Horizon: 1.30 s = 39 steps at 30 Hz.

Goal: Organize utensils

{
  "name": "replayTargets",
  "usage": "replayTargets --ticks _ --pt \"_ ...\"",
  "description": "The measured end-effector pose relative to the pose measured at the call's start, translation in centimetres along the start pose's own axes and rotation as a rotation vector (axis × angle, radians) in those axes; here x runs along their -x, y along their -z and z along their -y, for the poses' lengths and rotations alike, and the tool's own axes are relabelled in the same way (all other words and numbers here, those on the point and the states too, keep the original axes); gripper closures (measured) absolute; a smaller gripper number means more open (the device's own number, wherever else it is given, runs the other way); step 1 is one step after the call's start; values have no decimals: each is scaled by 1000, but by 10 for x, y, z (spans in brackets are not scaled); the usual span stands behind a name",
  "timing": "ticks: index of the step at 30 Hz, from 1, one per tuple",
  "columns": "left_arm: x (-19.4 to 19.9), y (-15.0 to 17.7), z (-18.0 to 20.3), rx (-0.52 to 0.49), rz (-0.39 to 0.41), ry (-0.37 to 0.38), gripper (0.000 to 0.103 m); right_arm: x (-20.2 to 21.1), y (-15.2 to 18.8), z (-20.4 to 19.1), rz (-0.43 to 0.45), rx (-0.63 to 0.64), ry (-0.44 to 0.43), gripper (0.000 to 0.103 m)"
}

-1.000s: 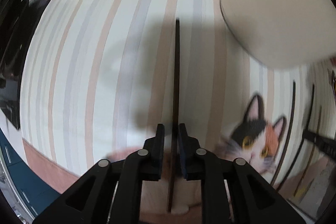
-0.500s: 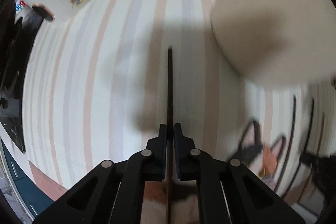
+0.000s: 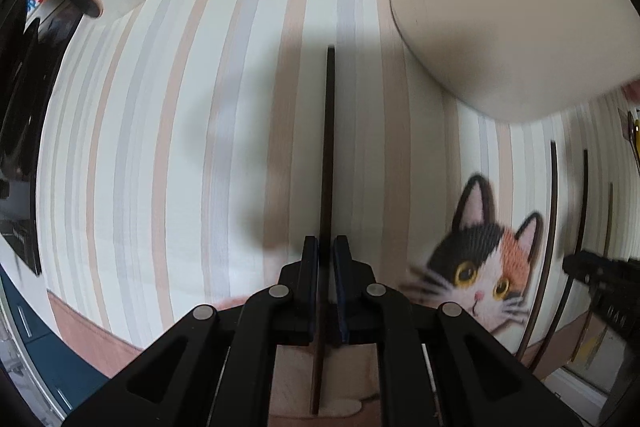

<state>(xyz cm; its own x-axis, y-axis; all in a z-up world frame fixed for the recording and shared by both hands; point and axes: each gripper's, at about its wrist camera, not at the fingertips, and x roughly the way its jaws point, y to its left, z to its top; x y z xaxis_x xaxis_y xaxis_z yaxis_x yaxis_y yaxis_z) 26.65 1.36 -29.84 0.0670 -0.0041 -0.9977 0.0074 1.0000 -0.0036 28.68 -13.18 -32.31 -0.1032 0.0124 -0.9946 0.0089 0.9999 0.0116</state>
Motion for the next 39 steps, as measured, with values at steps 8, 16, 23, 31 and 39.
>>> replayTargets --ticks 8,16,23,31,39 --pt "-7 -30 -11 -1 5 1 100 0 16 -12 56 -36 -4 97" --pt "49 5 -25 20 123 -11 100 26 32 7 166 -91 -76 97" --pt "122 30 -36 11 281 -14 100 73 60 16 336 -87 -86 97" --pt "167 41 -37 5 429 -25 100 123 76 25 509 -112 -103 97" --pt "207 29 -40 13 552 -37 100 168 73 31 686 -139 -79 97"
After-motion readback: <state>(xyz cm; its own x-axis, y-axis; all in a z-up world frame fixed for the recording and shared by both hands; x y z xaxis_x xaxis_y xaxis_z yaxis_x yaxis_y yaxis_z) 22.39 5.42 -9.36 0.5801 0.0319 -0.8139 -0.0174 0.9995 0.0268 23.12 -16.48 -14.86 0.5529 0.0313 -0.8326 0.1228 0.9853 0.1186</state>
